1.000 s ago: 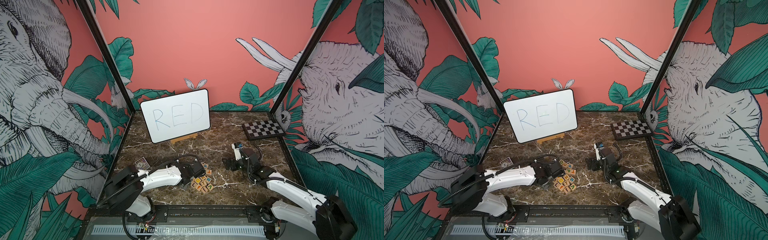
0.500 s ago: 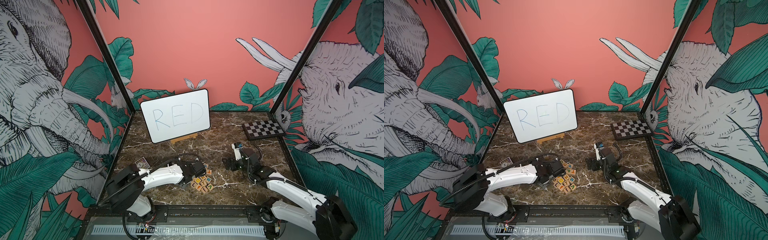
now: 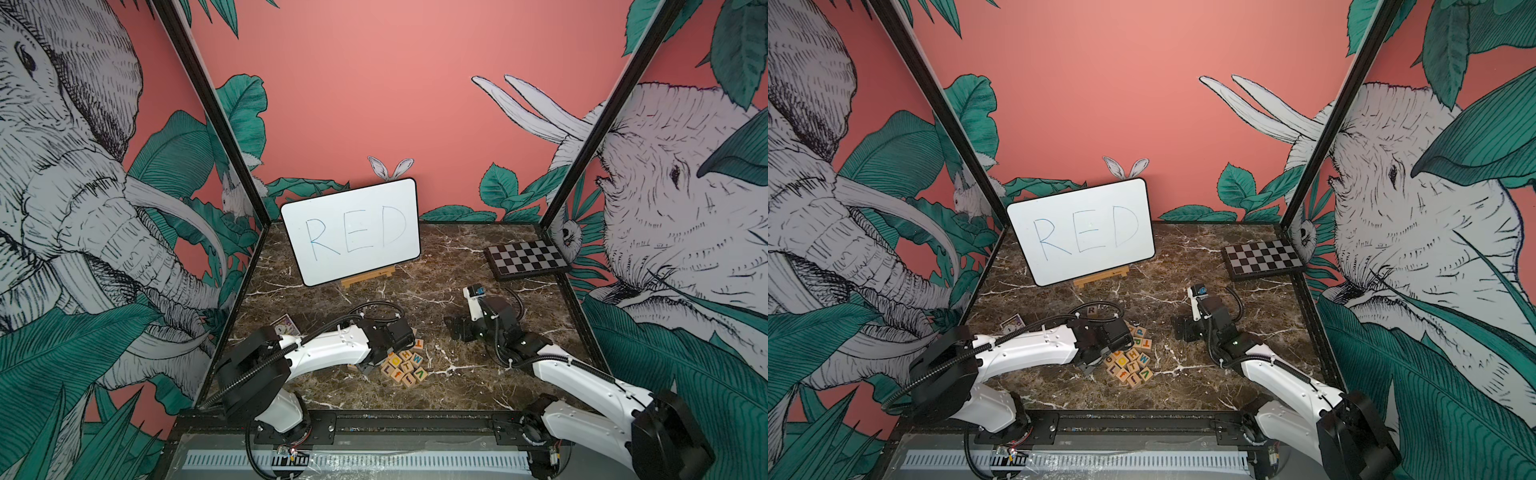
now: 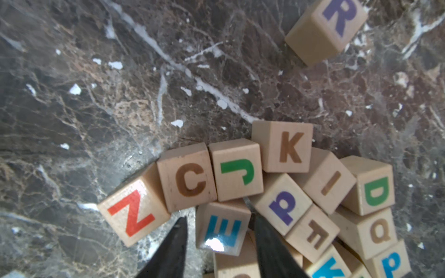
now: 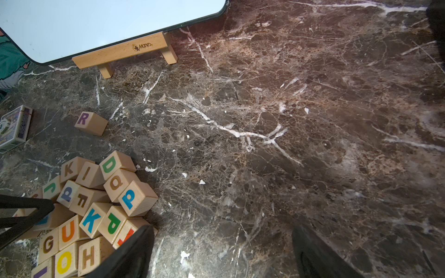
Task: Assemble the uppercase word "red" with letter blocks
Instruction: Pick up the letter block from the center of the board.
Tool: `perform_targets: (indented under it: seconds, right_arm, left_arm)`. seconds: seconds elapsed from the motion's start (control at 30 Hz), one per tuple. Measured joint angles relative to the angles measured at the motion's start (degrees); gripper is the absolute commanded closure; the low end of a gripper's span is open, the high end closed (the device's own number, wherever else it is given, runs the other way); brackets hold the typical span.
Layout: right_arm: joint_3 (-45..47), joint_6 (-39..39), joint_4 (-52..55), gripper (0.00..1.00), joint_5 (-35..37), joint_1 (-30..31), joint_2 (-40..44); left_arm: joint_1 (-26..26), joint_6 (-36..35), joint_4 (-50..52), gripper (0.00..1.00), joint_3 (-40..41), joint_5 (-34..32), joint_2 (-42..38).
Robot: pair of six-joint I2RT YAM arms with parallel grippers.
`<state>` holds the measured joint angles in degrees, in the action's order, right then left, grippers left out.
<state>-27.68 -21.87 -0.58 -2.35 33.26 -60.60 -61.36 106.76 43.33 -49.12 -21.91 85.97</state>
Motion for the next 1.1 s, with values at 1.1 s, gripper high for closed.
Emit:
perform_targets:
  seconds: [1.1]
  right_arm:
    - [0.0, 0.1, 0.0, 0.11, 0.0, 0.0, -0.2]
  left_arm:
    - [0.0, -10.6, -5.0, 0.54, 1.6, -1.4, 2.1]
